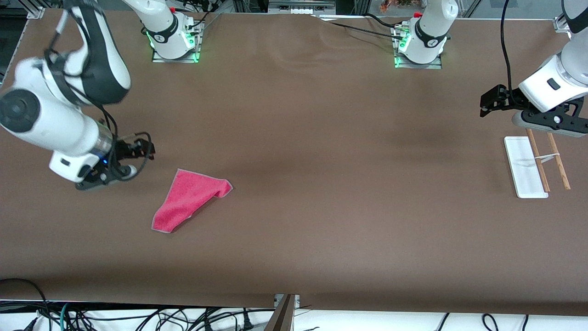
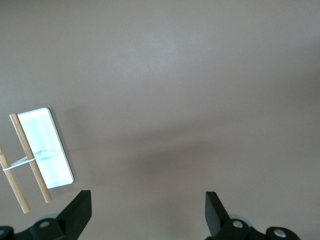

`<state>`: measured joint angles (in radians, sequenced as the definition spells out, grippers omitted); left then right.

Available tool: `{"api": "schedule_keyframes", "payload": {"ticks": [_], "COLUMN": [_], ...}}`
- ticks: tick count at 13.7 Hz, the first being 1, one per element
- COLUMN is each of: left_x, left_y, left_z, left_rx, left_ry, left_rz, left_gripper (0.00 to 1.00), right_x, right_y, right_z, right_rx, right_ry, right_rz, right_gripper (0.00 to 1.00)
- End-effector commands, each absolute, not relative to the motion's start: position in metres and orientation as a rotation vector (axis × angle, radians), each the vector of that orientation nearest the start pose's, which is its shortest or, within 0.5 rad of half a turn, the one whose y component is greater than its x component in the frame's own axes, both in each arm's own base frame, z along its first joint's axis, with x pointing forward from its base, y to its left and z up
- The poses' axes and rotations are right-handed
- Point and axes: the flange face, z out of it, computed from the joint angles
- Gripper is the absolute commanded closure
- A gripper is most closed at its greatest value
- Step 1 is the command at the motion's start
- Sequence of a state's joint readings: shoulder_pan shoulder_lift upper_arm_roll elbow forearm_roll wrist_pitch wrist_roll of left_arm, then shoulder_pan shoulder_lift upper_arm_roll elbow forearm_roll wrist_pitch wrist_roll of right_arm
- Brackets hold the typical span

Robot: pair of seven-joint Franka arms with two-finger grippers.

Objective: Pass towel and hang on rack
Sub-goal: 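Reach the right gripper down to the corner of the pink towel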

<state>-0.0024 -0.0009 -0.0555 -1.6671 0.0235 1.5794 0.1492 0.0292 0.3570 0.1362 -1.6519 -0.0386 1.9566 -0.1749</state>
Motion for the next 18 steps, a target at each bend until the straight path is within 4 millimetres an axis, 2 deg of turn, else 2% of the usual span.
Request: {"api": "schedule_keyframes", "payload": {"ticks": [1, 2, 3, 6, 7, 8, 10, 12, 15, 18], "left_x": [0.547, 0.547, 0.546, 0.547, 0.547, 0.547, 0.545, 0.544, 0.548, 0.548], "left_y": [-0.012, -0.003, 0.001, -0.004, -0.009, -0.013, -0.038, -0.058, -0.056, -0.055], "left_z": [0.582, 0.581, 0.581, 0.579, 0.580, 0.581, 0.581, 0.580, 0.577, 0.578], "left_rx": [-3.164, -3.182, -3.185, -3.186, -3.175, -3.167, -3.154, -3.146, -3.136, -3.136], "left_ry": [0.282, 0.253, 0.244, 0.263, 0.282, 0.291, 0.356, 0.399, 0.396, 0.393], "left_rz": [0.191, 0.199, 0.211, 0.208, 0.205, 0.203, 0.207, 0.208, 0.193, 0.190], "left_gripper": [0.00, 0.00, 0.00, 0.00, 0.00, 0.00, 0.00, 0.00, 0.00, 0.00], "right_x": [0.675, 0.681, 0.685, 0.689, 0.690, 0.690, 0.697, 0.705, 0.720, 0.731], "right_y": [0.075, 0.072, 0.067, 0.065, 0.058, 0.055, 0.044, 0.039, 0.035, 0.032], "right_z": [0.324, 0.299, 0.283, 0.253, 0.242, 0.240, 0.228, 0.224, 0.231, 0.208], "right_rx": [-3.047, -3.040, -3.032, -3.016, -3.009, -2.993, -2.950, -2.942, -2.948, -2.947], "right_ry": [-0.601, -0.608, -0.638, -0.672, -0.690, -0.719, -0.745, -0.749, -0.737, -0.703], "right_rz": [0.022, -0.016, -0.054, -0.074, -0.077, -0.082, -0.131, -0.227, -0.299, -0.301], "right_gripper": [0.01, 0.01, 0.01, 0.01, 0.01, 0.01, 0.01, 0.01, 0.01, 0.03]}}
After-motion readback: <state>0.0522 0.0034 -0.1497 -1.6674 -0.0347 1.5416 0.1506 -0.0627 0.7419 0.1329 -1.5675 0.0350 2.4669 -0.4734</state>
